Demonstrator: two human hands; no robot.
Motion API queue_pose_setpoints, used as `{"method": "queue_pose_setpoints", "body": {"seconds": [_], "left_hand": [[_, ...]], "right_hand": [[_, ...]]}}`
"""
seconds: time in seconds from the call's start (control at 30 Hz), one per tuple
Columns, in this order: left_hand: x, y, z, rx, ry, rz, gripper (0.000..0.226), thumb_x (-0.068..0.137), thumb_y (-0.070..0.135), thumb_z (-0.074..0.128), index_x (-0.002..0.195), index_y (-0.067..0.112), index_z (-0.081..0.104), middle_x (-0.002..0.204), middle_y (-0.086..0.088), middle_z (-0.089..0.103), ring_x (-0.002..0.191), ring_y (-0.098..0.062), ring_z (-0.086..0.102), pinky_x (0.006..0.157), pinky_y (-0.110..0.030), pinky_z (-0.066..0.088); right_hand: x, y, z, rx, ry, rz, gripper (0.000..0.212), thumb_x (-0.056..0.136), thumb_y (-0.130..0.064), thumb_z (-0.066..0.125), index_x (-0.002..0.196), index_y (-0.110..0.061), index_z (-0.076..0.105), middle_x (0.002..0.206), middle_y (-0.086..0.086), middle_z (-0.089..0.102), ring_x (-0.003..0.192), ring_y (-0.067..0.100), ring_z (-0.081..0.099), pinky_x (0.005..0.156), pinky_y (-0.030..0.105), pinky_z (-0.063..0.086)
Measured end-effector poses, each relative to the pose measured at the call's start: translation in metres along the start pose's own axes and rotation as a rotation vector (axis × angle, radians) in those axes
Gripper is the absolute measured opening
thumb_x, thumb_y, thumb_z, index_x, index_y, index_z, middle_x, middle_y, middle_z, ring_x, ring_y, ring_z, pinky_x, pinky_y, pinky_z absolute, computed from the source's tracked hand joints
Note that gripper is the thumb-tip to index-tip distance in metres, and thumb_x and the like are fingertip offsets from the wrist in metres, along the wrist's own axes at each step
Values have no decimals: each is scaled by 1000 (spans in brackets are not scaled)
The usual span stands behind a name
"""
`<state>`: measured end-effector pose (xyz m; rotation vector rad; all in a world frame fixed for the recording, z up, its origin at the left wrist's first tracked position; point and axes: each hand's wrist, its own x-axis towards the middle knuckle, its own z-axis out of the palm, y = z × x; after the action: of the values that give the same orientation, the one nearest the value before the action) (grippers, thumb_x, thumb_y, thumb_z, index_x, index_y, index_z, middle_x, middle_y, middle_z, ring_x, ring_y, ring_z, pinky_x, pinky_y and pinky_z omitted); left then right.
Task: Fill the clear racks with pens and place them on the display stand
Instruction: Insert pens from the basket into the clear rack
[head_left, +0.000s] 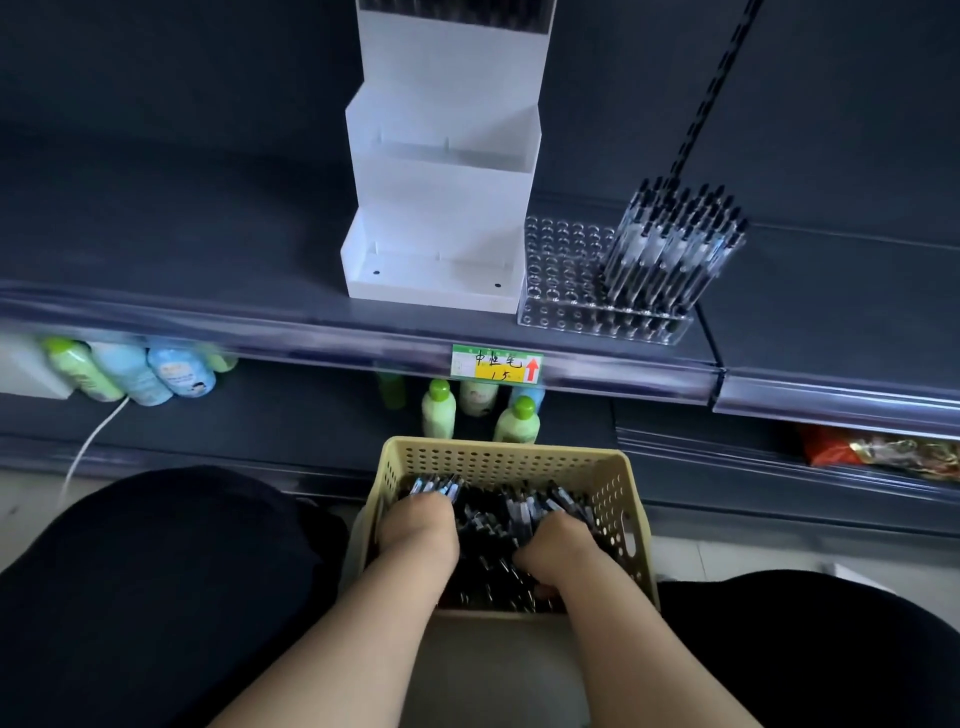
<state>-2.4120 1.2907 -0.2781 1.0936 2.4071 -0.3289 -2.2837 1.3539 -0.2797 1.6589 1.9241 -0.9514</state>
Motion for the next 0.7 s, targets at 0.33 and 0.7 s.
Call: {"method": "queue_pose_setpoints", "body": {"seconds": [0.33, 0.7], "left_hand": [[-13, -23, 11, -55, 0, -28, 35, 89, 2, 45, 119, 15, 58, 123, -6, 59, 114, -24, 55, 86, -30, 47], [-33, -40, 13, 0, 36, 11, 38, 90, 6, 47, 127, 14, 53, 130, -8, 54, 122, -25, 49, 95, -31, 46]], "right_hand": [[-25, 4, 4, 316, -148, -20, 25, 87, -20, 54, 106, -5, 54, 89, 10, 59, 65, 27, 66, 67, 35, 58], [-48, 3, 18, 396, -244, -29, 19, 87, -18, 51, 102, -9, 51, 91, 12, 60, 54, 25, 66, 64, 41, 59]]}}
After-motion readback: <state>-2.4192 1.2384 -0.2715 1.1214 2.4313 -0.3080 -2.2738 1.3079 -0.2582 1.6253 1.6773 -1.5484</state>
